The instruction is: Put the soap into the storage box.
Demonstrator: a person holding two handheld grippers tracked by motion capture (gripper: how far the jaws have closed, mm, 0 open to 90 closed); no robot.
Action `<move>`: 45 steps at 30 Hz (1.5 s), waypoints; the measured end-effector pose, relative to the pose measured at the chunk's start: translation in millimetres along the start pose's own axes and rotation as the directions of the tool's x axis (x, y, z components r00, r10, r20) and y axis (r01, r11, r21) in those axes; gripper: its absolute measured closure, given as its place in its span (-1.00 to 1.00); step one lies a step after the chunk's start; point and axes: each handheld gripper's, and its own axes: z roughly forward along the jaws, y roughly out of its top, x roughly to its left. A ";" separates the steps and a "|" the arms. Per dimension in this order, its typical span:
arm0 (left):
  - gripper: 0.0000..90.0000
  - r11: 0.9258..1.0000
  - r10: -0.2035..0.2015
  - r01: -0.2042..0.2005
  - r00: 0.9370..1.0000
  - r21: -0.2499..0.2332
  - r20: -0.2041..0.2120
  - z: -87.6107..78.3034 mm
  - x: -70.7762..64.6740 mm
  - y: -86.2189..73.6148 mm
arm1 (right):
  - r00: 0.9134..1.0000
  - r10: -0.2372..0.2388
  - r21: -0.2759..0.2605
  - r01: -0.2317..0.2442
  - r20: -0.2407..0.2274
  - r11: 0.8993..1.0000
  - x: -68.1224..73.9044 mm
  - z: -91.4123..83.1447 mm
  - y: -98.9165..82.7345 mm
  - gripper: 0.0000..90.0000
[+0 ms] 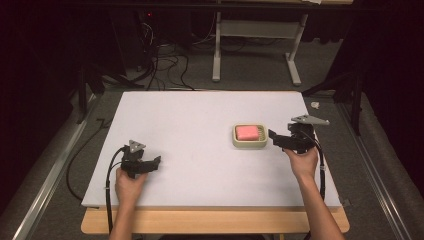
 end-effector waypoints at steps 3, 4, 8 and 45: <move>-0.52 1.000 0.000 0.000 1.000 0.000 0.000 0.0 0.0 0.0 | 1.000 0.006 -0.004 -0.006 0.004 1.000 -3.2 -3.3 -2.6 -0.54; -0.52 1.000 0.000 0.000 1.000 0.000 0.000 0.0 0.0 0.0 | 1.000 0.009 -0.005 -0.008 0.004 1.000 -3.9 -3.8 -3.4 -0.54; -0.52 1.000 0.000 0.000 1.000 0.000 0.000 0.0 0.0 0.0 | 1.000 0.022 -0.008 -0.022 0.006 1.000 -7.9 -6.9 -7.2 -0.54; -0.52 1.000 0.001 -0.001 1.000 0.000 -0.001 0.0 -0.2 0.0 | 0.997 0.071 -0.021 -0.071 0.008 0.997 -27.8 -26.3 -43.4 -0.53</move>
